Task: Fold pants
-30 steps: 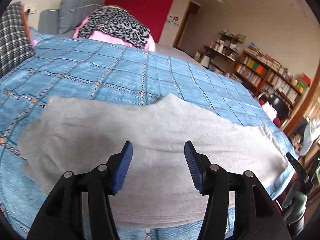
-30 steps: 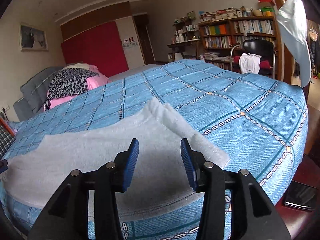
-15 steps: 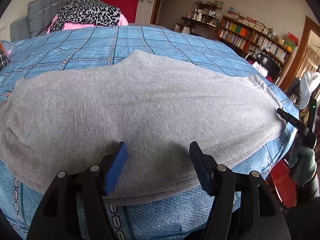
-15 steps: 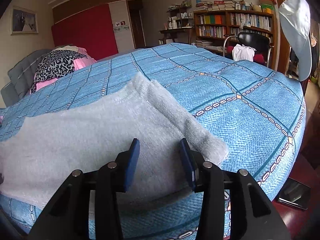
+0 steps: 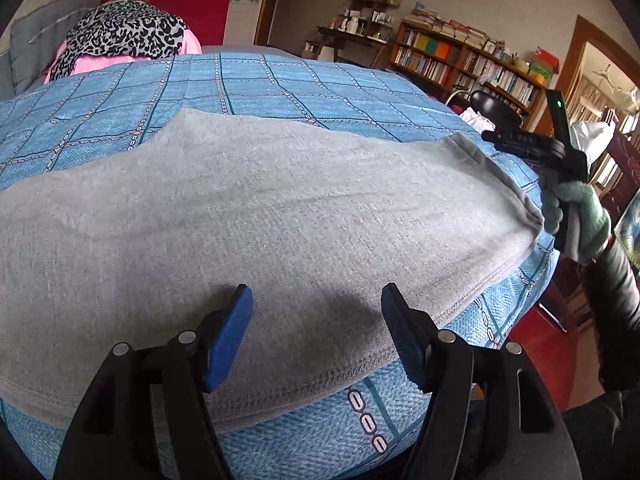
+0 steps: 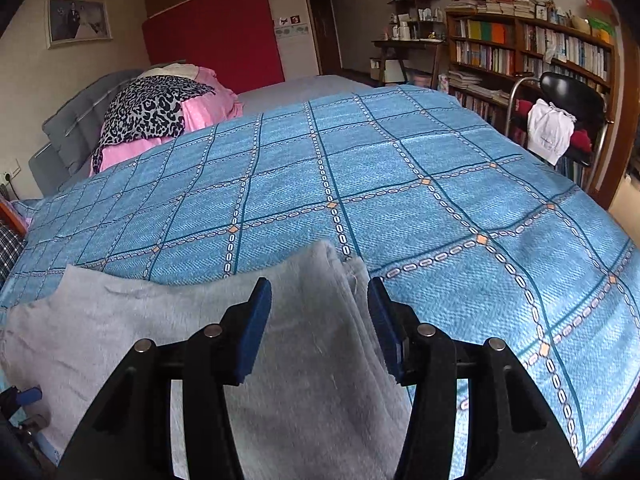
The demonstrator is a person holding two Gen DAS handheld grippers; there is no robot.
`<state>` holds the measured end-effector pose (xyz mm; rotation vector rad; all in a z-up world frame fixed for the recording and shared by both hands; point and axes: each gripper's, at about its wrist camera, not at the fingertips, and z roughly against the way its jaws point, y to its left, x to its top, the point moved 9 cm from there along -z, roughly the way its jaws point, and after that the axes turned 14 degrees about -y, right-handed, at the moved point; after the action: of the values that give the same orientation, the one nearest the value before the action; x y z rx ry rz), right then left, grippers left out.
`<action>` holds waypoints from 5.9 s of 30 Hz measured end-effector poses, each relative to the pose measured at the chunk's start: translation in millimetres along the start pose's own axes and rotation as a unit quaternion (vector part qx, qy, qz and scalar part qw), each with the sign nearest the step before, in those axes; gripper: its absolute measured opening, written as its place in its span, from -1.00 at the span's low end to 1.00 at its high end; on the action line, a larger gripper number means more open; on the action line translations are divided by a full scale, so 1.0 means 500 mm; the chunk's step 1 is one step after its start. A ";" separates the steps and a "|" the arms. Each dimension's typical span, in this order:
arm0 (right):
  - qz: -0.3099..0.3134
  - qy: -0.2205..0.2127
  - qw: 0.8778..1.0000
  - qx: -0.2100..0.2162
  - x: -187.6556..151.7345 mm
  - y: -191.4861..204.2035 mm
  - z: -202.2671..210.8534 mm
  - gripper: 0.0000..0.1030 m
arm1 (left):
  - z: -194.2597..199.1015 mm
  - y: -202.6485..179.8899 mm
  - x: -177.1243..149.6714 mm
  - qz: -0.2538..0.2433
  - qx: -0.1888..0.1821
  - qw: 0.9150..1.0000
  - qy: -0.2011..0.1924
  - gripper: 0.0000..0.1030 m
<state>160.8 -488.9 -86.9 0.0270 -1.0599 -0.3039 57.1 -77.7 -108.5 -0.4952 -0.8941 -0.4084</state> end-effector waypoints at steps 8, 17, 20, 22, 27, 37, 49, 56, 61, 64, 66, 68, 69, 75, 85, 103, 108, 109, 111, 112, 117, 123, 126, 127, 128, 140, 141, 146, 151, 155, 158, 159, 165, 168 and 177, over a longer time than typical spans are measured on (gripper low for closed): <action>0.004 0.094 0.996 -0.011 -0.048 -0.026 -0.123 -0.40 | -0.017 0.003 -0.006 0.000 0.001 1.000 0.003 0.36; 0.033 0.031 0.997 -0.063 -0.032 -0.053 -0.091 -0.86 | -0.014 -0.009 -0.036 -0.043 0.002 0.999 0.002 0.43; 0.030 0.059 0.995 -0.073 -0.070 -0.072 -0.130 -0.85 | -0.015 -0.006 -0.039 -0.047 0.004 0.999 -0.003 0.43; 0.042 0.053 0.994 -0.082 -0.065 -0.069 -0.125 -0.84 | -0.012 -0.003 -0.036 -0.033 -0.001 0.999 -0.003 0.43; 0.052 0.000 0.993 -0.106 -0.030 -0.074 -0.070 -0.20 | 0.015 0.019 -0.007 0.003 -0.014 1.000 -0.003 0.43; 0.104 -0.057 0.992 -0.050 -0.079 0.038 0.088 0.15 | 0.099 0.218 0.091 0.053 0.121 0.988 -0.082 0.43; 0.081 -0.035 0.995 -0.048 -0.205 0.028 0.100 0.16 | 0.085 0.254 -0.011 0.031 0.164 0.986 -0.019 0.49; 0.063 -0.105 0.992 -0.033 -0.197 0.083 0.195 0.16 | 0.028 0.106 0.077 0.013 0.078 0.996 -0.046 0.49; 0.036 -0.094 0.995 -0.018 -0.255 0.096 0.217 0.17 | -0.050 -0.047 0.093 -0.034 0.005 0.999 -0.030 0.50; 0.042 -0.107 0.993 -0.015 -0.282 0.093 0.223 0.18 | -0.091 -0.108 0.075 -0.053 -0.019 0.998 -0.014 0.50; 0.050 -0.115 0.992 -0.017 -0.285 0.097 0.230 0.18 | -0.120 -0.131 0.056 -0.057 -0.026 0.998 0.005 0.50; 0.035 -0.124 0.992 -0.005 -0.281 0.095 0.247 0.18 | -0.144 -0.139 0.039 -0.066 -0.014 0.998 0.015 0.53; 0.019 -0.132 0.991 0.003 -0.277 0.089 0.261 0.18 | -0.148 -0.141 0.034 -0.075 -0.008 0.997 0.014 0.54; -0.100 -0.159 0.981 -0.041 -0.275 -0.028 0.338 0.18 | -0.152 -0.160 0.040 -0.080 -0.013 0.997 0.016 0.58; -0.223 -0.110 0.969 -0.007 -0.321 -0.101 0.316 0.18 | -0.181 -0.231 0.064 -0.098 -0.045 0.994 0.006 0.58; -0.273 -0.131 0.953 -0.010 -0.286 -0.074 0.276 0.13 | -0.205 -0.227 0.018 -0.105 -0.062 0.993 -0.008 0.60; -0.277 -0.141 0.949 -0.049 -0.303 -0.062 0.298 0.15 | -0.200 -0.222 0.024 -0.094 -0.071 0.993 -0.007 0.60; -0.281 -0.140 0.948 -0.047 -0.302 -0.060 0.298 0.15 | -0.199 -0.221 0.025 -0.090 -0.073 0.993 -0.007 0.60; -0.287 -0.137 0.947 -0.038 -0.288 -0.069 0.287 -0.01 | -0.199 -0.219 0.025 -0.091 -0.074 0.993 -0.007 0.60; -0.294 -0.137 0.945 -0.039 -0.280 -0.081 0.280 -0.10 | -0.199 -0.219 0.025 -0.093 -0.073 0.993 -0.007 0.60; -0.305 -0.124 0.944 -0.025 -0.255 -0.094 0.253 -0.68 | -0.195 -0.217 0.029 -0.079 -0.080 0.994 0.000 0.60; -0.183 -0.171 0.968 -0.024 -0.178 -0.013 0.297 -0.71 | -0.184 -0.197 0.052 -0.026 -0.098 0.995 0.019 0.60; -0.135 -0.189 0.973 -0.006 -0.137 0.042 0.304 -0.71 | -0.173 -0.171 0.075 0.009 -0.100 0.995 0.016 0.60; -0.119 -0.194 0.974 0.000 -0.127 0.065 0.304 -0.71 | -0.169 -0.160 0.083 0.019 -0.100 0.995 0.012 0.60; -0.105 -0.197 0.975 0.006 -0.118 0.088 0.304 -0.71 | -0.164 -0.150 0.091 0.027 -0.099 0.995 0.010 0.61; 0.029 -0.206 0.976 0.059 -0.128 0.300 0.300 -0.71 | -0.145 -0.114 0.170 0.125 -0.185 0.975 0.016 0.71; 0.036 -0.205 0.976 0.062 -0.136 0.309 0.299 -0.71 | -0.142 -0.117 0.176 0.140 -0.203 0.969 0.015 0.78; 0.072 -0.200 0.974 0.075 -0.166 0.355 0.296 -0.71 | -0.162 -0.148 0.194 0.199 -0.267 0.942 0.028 0.86; 0.124 -0.193 0.969 0.094 -0.205 0.390 0.297 -0.71 | -0.198 -0.183 0.208 0.234 -0.304 0.922 0.051 0.86; 0.169 -0.190 0.961 0.106 -0.236 0.423 0.297 -0.71 | -0.213 -0.184 0.223 0.231 -0.299 0.924 0.051 0.86; 0.177 -0.190 0.959 0.111 -0.243 0.434 0.296 -0.71 | -0.228 -0.176 0.223 0.225 -0.290 0.929 0.055 0.76; 0.178 -0.190 0.959 0.113 -0.243 0.438 0.295 -0.71 | -0.233 -0.172 0.223 0.225 -0.285 0.930 0.056 0.64; 0.188 -0.191 0.955 0.129 -0.238 0.465 0.295 -0.71 | -0.233 -0.123 0.225 0.212 -0.246 0.945 0.048 -0.30; 0.198 -0.190 0.950 0.148 -0.238 0.494 0.294 -0.71 | -0.201 -0.104 0.238 0.169 -0.227 0.959 0.021 -0.32; 0.233 -0.164 0.935 0.209 -0.288 0.605 0.280 -0.71 | -0.127 0.019 0.217 0.156 -0.170 0.973 -0.007 -0.32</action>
<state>45.7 -144.5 -90.6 0.1081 -1.4097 0.3651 163.6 -120.2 -55.8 -0.9409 -0.7455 -0.2688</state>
